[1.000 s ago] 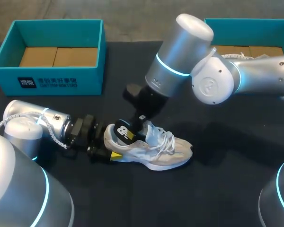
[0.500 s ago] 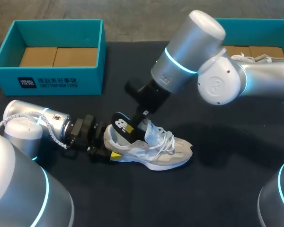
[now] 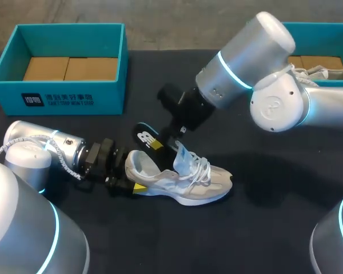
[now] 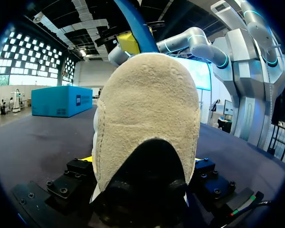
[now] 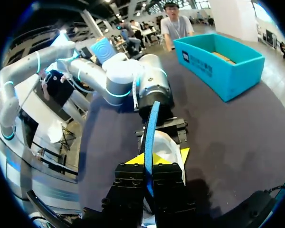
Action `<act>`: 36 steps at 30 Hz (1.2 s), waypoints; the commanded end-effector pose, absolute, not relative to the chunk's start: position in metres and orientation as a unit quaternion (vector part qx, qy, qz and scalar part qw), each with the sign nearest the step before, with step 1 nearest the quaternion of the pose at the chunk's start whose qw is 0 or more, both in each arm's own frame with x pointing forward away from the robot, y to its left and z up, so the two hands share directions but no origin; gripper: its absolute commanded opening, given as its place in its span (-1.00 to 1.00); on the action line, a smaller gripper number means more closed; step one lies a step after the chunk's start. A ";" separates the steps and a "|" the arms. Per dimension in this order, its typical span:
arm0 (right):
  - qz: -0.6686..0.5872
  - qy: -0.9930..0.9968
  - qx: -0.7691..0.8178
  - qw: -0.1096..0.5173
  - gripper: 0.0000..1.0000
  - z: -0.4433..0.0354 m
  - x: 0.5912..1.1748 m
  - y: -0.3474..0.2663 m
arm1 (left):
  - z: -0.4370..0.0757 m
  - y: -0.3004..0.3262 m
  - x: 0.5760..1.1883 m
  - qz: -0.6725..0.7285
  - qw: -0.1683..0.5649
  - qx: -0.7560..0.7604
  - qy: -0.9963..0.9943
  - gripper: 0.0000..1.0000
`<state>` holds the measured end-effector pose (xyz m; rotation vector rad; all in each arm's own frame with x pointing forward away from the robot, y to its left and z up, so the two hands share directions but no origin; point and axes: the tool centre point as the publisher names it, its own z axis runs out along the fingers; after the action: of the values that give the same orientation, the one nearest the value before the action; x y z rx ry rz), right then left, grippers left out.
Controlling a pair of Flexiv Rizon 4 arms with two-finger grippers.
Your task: Take the shoe out of the shoebox, open the shoe tongue, remove and reinsert the insole, then place the shoe into the shoebox
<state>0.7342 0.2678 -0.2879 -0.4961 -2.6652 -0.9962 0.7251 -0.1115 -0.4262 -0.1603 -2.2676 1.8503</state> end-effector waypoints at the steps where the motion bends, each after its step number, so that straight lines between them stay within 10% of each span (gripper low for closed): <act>1: -0.341 -0.918 -0.158 0.128 -1.00 -0.280 0.736 0.271 | -0.427 -0.112 0.725 0.628 0.105 -0.054 -0.770 -1.00; 36: -0.425 -0.893 -0.078 0.126 -1.00 -0.185 0.770 0.279 | -0.427 -0.112 0.725 0.628 0.105 -0.054 -0.770 -1.00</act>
<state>0.7706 0.2791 -0.1842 -0.2250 -2.5996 -1.2338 0.7251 -0.1117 -0.4262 -0.1606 -2.2675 1.8503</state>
